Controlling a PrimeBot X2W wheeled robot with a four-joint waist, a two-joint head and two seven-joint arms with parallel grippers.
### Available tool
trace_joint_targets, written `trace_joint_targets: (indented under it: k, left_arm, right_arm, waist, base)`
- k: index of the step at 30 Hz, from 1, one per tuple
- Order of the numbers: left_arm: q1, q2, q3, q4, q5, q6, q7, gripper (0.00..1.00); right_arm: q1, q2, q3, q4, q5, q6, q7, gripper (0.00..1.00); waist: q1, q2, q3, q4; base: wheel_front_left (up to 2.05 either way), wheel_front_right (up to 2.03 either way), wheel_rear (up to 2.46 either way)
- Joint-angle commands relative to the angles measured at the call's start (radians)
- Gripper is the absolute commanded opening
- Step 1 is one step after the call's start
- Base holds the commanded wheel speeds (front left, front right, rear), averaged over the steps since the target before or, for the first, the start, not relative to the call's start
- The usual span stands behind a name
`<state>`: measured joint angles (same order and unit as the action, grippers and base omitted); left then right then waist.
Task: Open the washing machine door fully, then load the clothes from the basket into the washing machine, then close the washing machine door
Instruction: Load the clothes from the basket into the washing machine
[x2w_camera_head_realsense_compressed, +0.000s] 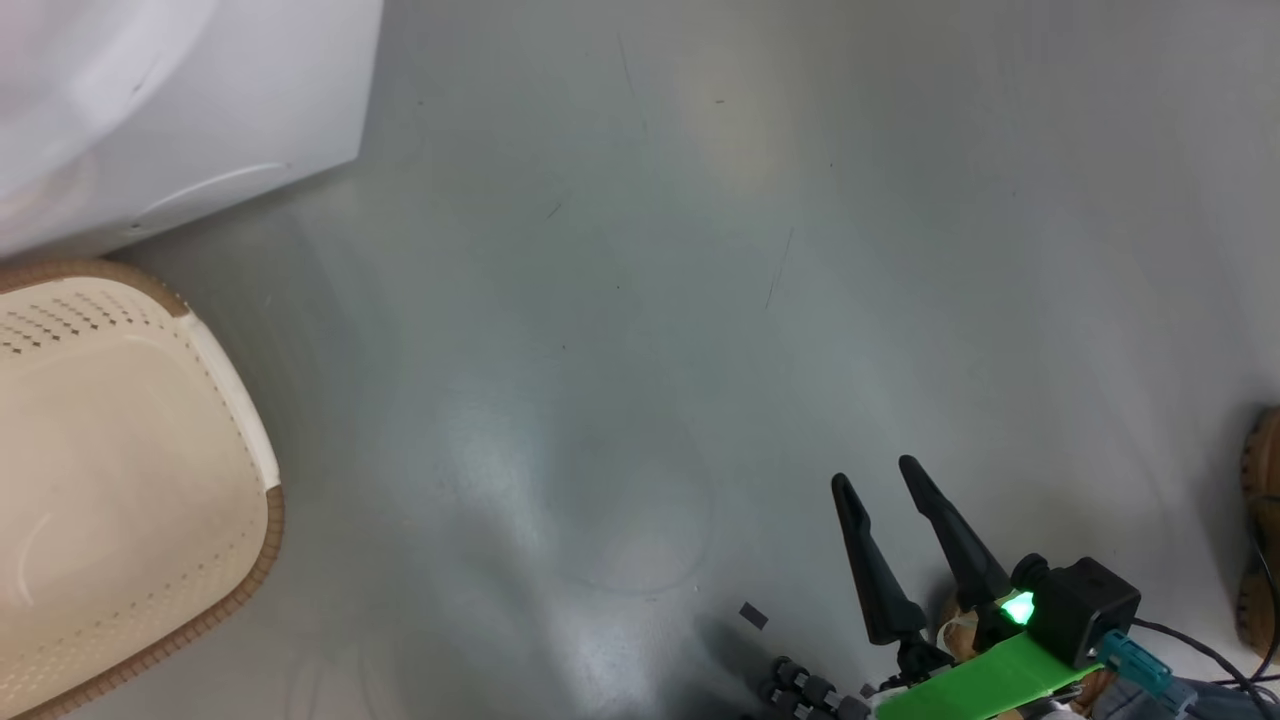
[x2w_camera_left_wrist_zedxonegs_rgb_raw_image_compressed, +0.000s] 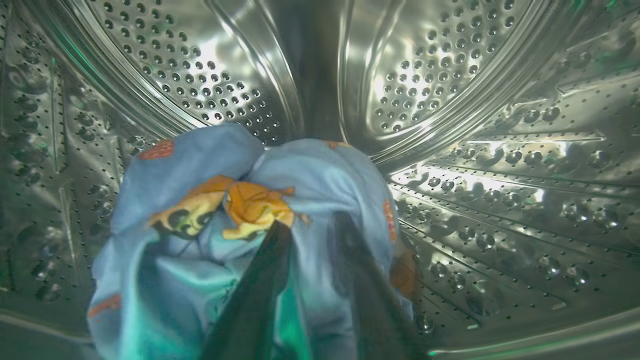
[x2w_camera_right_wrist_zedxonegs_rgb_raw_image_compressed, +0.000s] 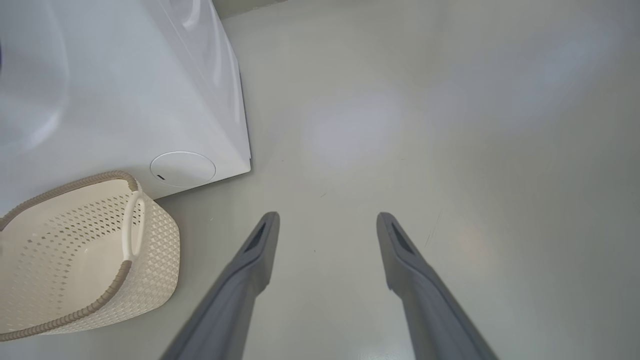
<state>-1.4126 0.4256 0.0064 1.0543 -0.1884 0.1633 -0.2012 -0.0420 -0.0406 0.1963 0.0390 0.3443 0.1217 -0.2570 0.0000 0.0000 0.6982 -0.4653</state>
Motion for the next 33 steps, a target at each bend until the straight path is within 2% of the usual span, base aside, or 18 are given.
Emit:
trace_joint_targets:
  k: [1, 7, 16, 22, 33]
  left_arm:
    - [-0.010, 0.046, 0.001, -0.018, 0.007, 0.006, -0.001, 1.00]
    - [-0.009, 0.040, -0.003, 0.013, 0.008, 0.046, -0.017, 1.00]
    - [0.109, -0.030, 0.036, 0.028, -0.043, 0.101, -0.056, 1.00]
    - [0.224, -0.092, 0.067, -0.006, -0.086, 0.082, -0.060, 1.00]
    - [0.456, -0.186, 0.054, -0.097, -0.085, 0.017, -0.060, 1.00]
  right_arm:
    - [0.026, -0.014, 0.022, -0.014, -0.010, 0.009, -0.005, 1.00]
    - [-0.010, -0.014, 0.043, 0.001, -0.001, 0.009, -0.005, 1.00]
    - [-0.043, -0.023, 0.023, 0.017, -0.002, 0.009, -0.005, 1.00]
    - [-0.048, -0.034, 0.027, 0.037, -0.002, 0.009, -0.005, 1.00]
    - [-0.044, -0.046, 0.008, 0.053, 0.000, 0.009, -0.005, 1.00]
  waist:
    - [0.0000, 0.0000, -0.003, 0.001]
    - [0.0000, 0.0000, -0.025, 0.010]
    - [0.0000, 0.0000, -0.138, 0.086]
    - [0.0000, 0.0000, -0.238, 0.128]
    - [0.0000, 0.0000, -0.398, 0.190]
  base:
    - [0.00, 0.00, 0.00]
    - [0.00, 0.00, 0.00]
    - [0.00, 0.00, 0.00]
    - [0.00, 0.00, 0.00]
    - [0.00, 0.00, 0.00]
